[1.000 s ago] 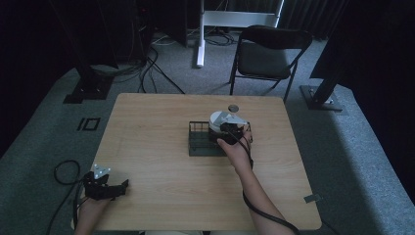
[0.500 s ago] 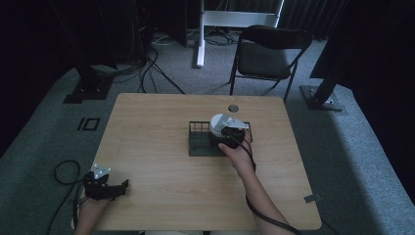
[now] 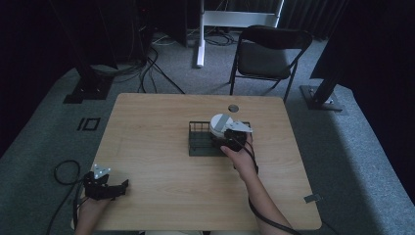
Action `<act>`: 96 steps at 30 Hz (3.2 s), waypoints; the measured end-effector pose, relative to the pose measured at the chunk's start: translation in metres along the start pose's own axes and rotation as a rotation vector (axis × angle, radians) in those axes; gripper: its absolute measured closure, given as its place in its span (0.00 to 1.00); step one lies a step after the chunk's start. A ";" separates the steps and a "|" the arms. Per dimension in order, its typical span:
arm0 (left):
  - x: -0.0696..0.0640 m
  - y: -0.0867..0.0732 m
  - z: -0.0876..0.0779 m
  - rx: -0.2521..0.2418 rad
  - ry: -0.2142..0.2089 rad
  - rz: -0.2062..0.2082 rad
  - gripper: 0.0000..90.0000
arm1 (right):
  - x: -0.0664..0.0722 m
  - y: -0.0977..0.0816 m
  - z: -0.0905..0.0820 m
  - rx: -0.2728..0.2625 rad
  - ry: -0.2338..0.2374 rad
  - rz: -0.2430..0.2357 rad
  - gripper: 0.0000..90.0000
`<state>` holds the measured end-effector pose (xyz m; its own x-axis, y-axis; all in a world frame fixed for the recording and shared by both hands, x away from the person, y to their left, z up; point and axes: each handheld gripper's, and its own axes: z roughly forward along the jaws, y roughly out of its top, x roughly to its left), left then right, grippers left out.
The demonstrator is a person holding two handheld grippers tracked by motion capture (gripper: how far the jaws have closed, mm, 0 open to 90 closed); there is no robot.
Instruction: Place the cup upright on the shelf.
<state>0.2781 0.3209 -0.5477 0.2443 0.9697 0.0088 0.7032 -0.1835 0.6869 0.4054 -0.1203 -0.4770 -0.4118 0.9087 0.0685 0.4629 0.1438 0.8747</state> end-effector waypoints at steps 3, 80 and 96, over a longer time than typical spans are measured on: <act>0.000 0.000 0.000 0.000 0.000 0.000 0.01 | -0.002 -0.002 -0.001 -0.004 0.003 0.002 0.15; 0.000 0.000 0.000 0.000 0.000 0.000 0.01 | -0.050 -0.069 -0.087 -0.033 0.031 -0.016 0.15; 0.000 0.000 0.000 0.000 0.000 0.000 0.01 | -0.075 -0.099 -0.089 0.037 0.000 0.025 0.15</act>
<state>0.2781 0.3209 -0.5477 0.2444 0.9696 0.0090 0.7032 -0.1836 0.6869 0.3205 -0.2370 -0.5262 -0.4000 0.9121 0.0902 0.5019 0.1356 0.8542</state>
